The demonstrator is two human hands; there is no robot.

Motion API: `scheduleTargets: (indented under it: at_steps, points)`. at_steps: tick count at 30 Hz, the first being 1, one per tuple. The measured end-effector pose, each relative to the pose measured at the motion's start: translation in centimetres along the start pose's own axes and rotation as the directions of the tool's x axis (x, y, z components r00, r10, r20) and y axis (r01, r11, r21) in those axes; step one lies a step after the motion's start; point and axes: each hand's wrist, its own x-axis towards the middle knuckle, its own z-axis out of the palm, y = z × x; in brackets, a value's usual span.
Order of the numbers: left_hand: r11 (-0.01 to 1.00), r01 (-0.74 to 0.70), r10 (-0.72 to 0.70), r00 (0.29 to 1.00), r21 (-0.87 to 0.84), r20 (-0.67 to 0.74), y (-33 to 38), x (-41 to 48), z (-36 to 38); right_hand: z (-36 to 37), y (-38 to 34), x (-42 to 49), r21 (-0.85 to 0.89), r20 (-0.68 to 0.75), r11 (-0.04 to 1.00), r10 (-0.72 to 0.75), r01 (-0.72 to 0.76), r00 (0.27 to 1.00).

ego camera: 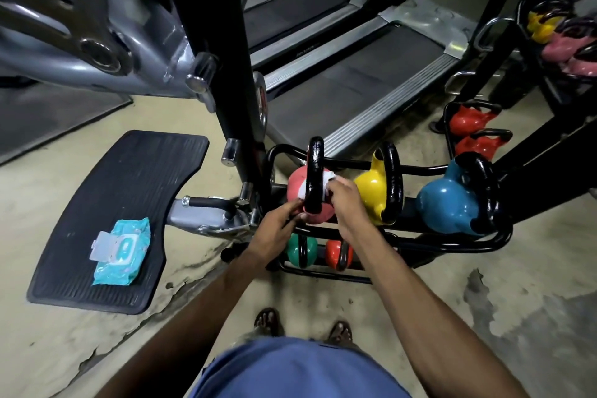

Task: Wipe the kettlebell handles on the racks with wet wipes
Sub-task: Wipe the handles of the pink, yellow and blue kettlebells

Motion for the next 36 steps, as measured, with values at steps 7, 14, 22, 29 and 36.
scheduleTargets:
  at_steps: [7, 14, 22, 29, 36]
  points:
    - [0.998, -0.029, 0.028, 1.0, -0.064, -0.009, -0.4, 0.5, -0.4, -0.8, 4.9, -3.9, -0.157, -0.126, 0.908, -0.408, 0.388, 0.904]
    - [0.995, -0.001, 0.002, 1.0, -0.103, 0.008, -1.2, 0.7, -1.1, -0.6, 5.9, -2.6, -0.771, 0.415, -0.105, -0.83, 0.628, 0.371]
    - [0.996, 0.031, -0.026, 0.998, -0.082, 0.06, -2.4, 1.6, -1.6, 1.1, 2.2, -0.9, -0.73, 0.678, -0.472, -0.593, 0.495, 0.435]
    - [0.998, -0.059, 0.056, 0.992, 0.024, 0.111, -2.1, 2.1, -2.1, -1.6, 7.0, -3.3, -0.832, 0.386, -0.114, -0.822, 0.542, 0.42]
    - [0.996, -0.08, 0.074, 0.985, 0.03, 0.157, -1.6, 2.1, -2.7, 1.1, 7.0, -4.0, -0.48, -0.265, 0.772, -0.581, 0.417, 0.77]
